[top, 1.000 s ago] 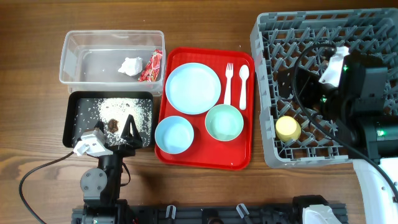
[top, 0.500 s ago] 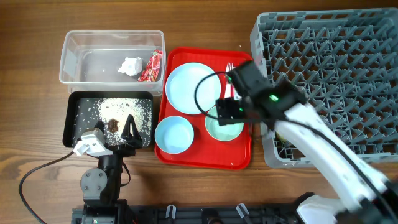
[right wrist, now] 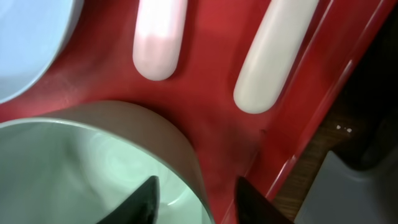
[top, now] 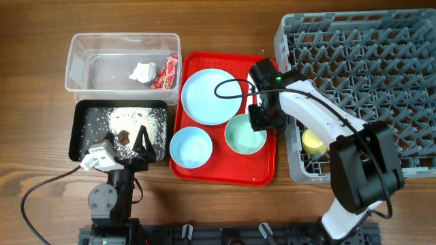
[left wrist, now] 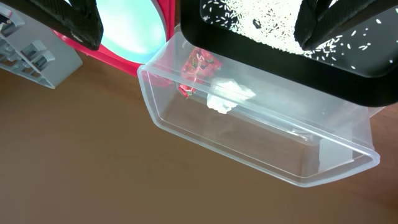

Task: Sort waste into correct bins and load items into the dishwasher rack
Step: 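Grasp the mint-green bowl with the right gripper, then place the mint-green bowl upside down in the dish rack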

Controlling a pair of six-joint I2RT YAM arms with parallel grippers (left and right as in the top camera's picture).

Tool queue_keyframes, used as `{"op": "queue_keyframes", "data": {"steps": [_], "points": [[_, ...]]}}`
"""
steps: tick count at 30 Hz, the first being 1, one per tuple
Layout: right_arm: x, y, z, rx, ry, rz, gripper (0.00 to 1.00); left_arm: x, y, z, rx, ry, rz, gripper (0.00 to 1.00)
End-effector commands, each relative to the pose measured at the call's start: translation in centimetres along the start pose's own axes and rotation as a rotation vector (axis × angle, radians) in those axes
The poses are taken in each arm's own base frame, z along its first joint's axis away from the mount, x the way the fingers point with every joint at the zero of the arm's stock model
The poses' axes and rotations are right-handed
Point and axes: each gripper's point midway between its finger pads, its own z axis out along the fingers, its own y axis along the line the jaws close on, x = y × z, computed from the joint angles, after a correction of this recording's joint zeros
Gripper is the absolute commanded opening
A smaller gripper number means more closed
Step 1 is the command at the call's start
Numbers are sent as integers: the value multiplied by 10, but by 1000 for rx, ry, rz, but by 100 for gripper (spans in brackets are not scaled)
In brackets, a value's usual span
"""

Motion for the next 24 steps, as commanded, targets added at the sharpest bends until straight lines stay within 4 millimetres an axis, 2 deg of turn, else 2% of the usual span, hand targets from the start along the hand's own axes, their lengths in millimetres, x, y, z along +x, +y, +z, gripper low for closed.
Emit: {"op": "queue_keyframes", "data": {"steps": [1, 4, 6, 8, 11, 12, 16, 19, 20, 21, 22, 24], "points": [[1, 3, 5, -14, 16, -16, 32, 0, 0, 0, 4, -3, -2, 100], [8, 1, 13, -9, 33, -2, 31, 0, 0, 0, 4, -3, -2, 100], [17, -3, 22, -3, 53, 23, 22, 0, 0, 0, 4, -3, -2, 100], [20, -4, 24, -1, 58, 24, 11, 0, 0, 0, 4, -3, -2, 100], [15, -1, 10, -15, 12, 20, 4, 0, 0, 0, 4, -3, -2, 100], [12, 0, 1, -22, -15, 17, 4, 0, 0, 0, 4, -3, -2, 100], [5, 7, -53, -65, -175, 0, 4, 0, 0, 0, 4, -3, -2, 100], [2, 13, -111, -117, -361, -19, 4, 0, 0, 0, 4, -3, -2, 100], [-1, 7, -137, -95, -466, -23, 4, 0, 0, 0, 4, -3, -2, 100], [-2, -6, -158, -36, -550, 2, 4, 0, 0, 0, 4, -3, -2, 100], [-2, -30, -182, 67, -651, 77, 4, 0, 0, 0, 4, -3, -2, 100], [15, -100, -238, 374, -877, 386, 4, 0, 0, 0, 4, -3, -2, 100]]}}
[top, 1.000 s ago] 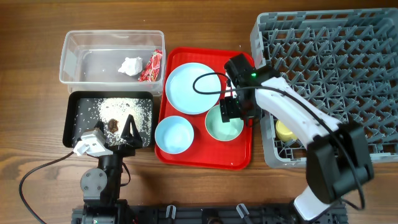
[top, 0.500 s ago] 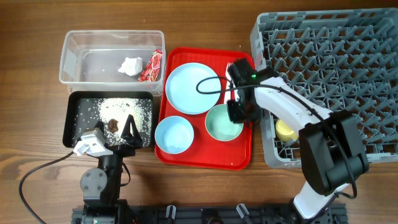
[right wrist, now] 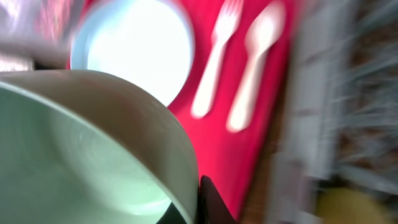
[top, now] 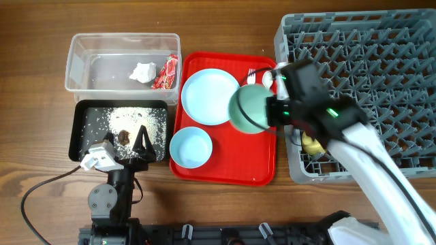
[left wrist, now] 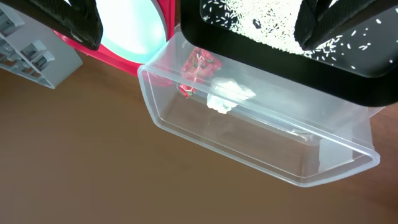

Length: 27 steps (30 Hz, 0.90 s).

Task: Sort waste into correct bins and load items into the dishwasher rack
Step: 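Place the mint-green bowl upside down in the dish rack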

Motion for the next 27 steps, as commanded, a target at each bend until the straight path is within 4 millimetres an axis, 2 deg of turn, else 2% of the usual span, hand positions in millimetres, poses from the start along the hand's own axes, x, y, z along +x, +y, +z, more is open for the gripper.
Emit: {"op": "queue_keyframes", "data": {"steps": [1, 3, 5, 7, 11, 17, 22, 25, 27], "points": [[-33, -110, -93, 599, -411, 286, 4, 0, 0, 0, 4, -3, -2, 100], [-35, -144, -141, 844, -574, 358, 4, 0, 0, 0, 4, -3, -2, 100], [-36, -154, -155, 954, -610, 353, 4, 0, 0, 0, 4, -3, -2, 100], [-36, -163, -156, 1049, -584, 315, 4, 0, 0, 0, 4, -3, -2, 100], [-34, -188, -128, 1173, -440, 270, 4, 0, 0, 0, 3, -2, -2, 100], [-29, -235, -73, 1329, -193, 187, 4, 0, 0, 0, 3, -2, -2, 100], [-21, -275, -63, 1397, -115, 244, 4, 0, 0, 0, 3, -2, -2, 100], [-18, -291, -45, 1324, -40, 225, 4, 0, 0, 0, 3, -2, -2, 100], [-18, -294, -36, 1314, -15, 206, 5, 0, 0, 0, 3, -2, -2, 100]]}}
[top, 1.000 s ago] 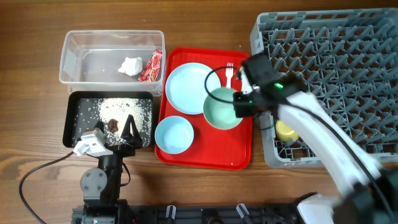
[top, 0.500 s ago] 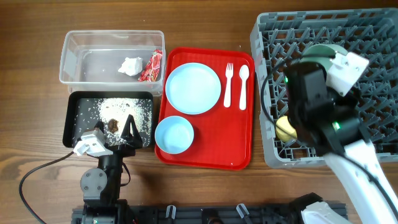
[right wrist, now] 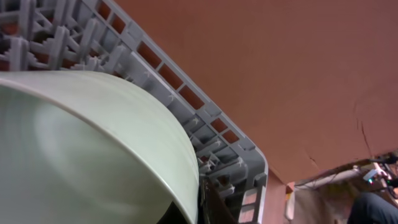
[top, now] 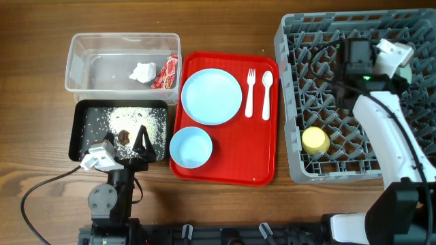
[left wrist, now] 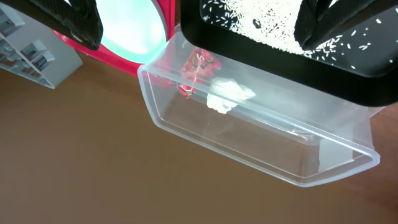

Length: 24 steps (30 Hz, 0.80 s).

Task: Sort waste into correct bins and load items into the dishwasher rack
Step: 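Place the mint-green bowl upside down in the dish rack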

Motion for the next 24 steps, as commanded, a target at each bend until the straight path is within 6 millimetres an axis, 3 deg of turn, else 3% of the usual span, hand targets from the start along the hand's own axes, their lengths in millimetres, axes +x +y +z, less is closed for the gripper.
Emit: {"op": "queue_keyframes", "data": {"steps": [1, 9, 20, 24], "points": [[10, 22, 12, -40, 37, -152, 4, 0, 0, 0, 3, -2, -2, 100], [26, 60, 13, -58, 44, -298, 4, 0, 0, 0, 3, -2, -2, 100], [23, 85, -22, -127, -33, -409, 5, 0, 0, 0, 3, -2, -2, 100], [25, 85, -23, -129, -24, -330, 4, 0, 0, 0, 3, -2, -2, 100]]}}
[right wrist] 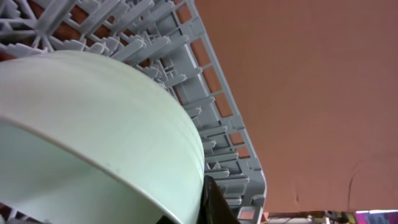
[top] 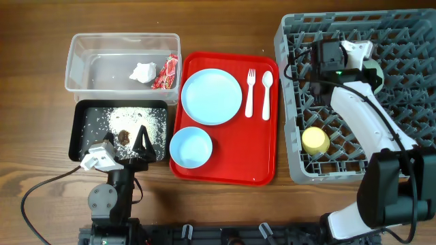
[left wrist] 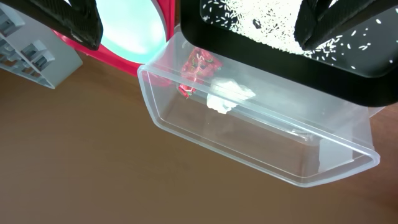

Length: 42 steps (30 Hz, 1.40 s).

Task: Sort waste into correct bins and load items into the dishwasher rack
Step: 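Place the mint-green bowl upside down in the dish rack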

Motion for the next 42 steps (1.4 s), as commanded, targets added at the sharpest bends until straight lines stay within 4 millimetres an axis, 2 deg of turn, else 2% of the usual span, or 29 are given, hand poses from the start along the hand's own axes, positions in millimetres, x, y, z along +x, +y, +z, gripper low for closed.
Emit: {"op": "queue_keyframes", "data": {"steps": [1, 6, 13, 16, 23, 29, 42], "points": [[5, 21, 1, -76, 20, 44, 5, 0, 0, 0, 3, -2, -2, 100], [-3, 9, 21, -51, 22, 108, 4, 0, 0, 0, 3, -2, -2, 100], [-30, 5, 23, -44, -57, 75, 4, 0, 0, 0, 3, -2, -2, 100], [-27, 7, 24, -45, -48, 57, 4, 0, 0, 0, 3, -2, -2, 100], [-4, 21, 32, -29, 23, -79, 4, 0, 0, 0, 3, -2, -2, 100], [-12, 4, 31, 67, 3, -35, 4, 0, 0, 0, 3, -2, -2, 100], [-21, -2, 30, 105, -17, -70, 4, 0, 0, 0, 3, -2, -2, 100]]}}
